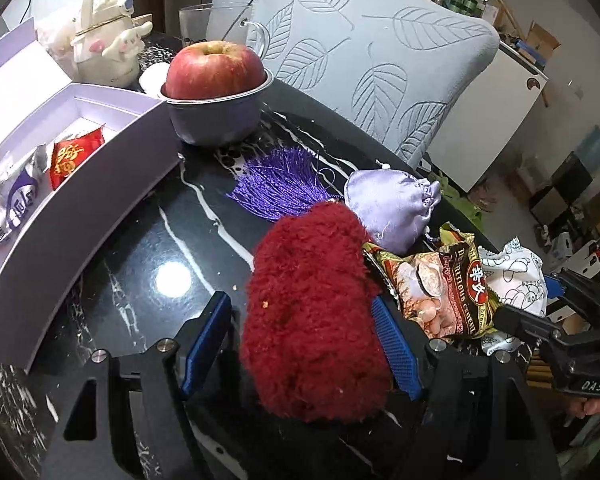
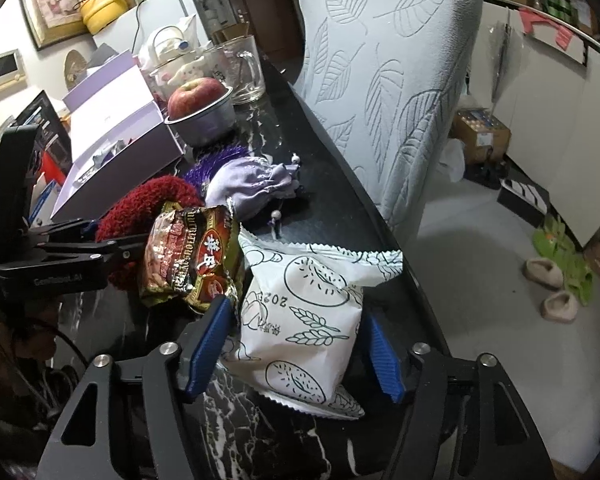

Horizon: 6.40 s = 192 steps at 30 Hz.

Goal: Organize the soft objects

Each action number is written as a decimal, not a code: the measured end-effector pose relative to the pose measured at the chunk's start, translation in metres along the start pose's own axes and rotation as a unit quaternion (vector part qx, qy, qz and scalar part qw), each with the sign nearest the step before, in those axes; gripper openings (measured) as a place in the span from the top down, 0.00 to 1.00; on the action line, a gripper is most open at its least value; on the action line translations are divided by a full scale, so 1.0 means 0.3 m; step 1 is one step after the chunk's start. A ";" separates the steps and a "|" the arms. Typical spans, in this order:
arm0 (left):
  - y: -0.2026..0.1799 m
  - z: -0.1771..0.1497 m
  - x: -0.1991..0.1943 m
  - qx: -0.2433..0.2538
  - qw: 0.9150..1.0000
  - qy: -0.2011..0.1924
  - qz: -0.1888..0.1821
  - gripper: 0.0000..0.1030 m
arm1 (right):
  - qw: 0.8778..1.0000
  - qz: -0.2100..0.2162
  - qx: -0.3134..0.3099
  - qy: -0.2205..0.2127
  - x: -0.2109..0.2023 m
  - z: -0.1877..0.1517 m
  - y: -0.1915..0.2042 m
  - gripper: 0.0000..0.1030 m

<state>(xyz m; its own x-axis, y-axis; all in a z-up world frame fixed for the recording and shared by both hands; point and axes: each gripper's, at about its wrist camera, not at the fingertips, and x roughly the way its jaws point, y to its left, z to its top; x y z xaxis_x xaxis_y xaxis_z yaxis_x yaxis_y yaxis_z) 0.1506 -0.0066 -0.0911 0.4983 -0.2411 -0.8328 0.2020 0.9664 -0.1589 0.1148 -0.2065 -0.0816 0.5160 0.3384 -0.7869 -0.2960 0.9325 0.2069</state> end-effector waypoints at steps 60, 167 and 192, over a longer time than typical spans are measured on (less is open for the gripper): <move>-0.061 -0.082 -0.198 0.021 0.997 -0.064 -0.037 0.64 | 0.995 0.000 0.092 -0.050 -0.065 -0.055 -0.044 0.57; 0.509 0.192 -0.766 -0.036 0.937 -0.299 0.180 0.64 | 0.944 0.199 -0.192 -0.181 -0.144 0.590 0.813 0.55; 0.816 0.352 -0.374 -0.099 0.946 -0.206 0.232 0.64 | 0.956 0.172 -0.205 -0.120 0.261 0.826 0.897 0.55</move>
<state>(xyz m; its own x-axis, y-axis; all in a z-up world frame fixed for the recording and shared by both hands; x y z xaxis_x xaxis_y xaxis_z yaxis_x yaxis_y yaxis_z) 0.2332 0.2478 0.0196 0.7889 0.2381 -0.5666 -0.2604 0.9646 0.0427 0.2745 0.1023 0.0565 0.4873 0.6810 -0.5466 -0.7459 0.6501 0.1449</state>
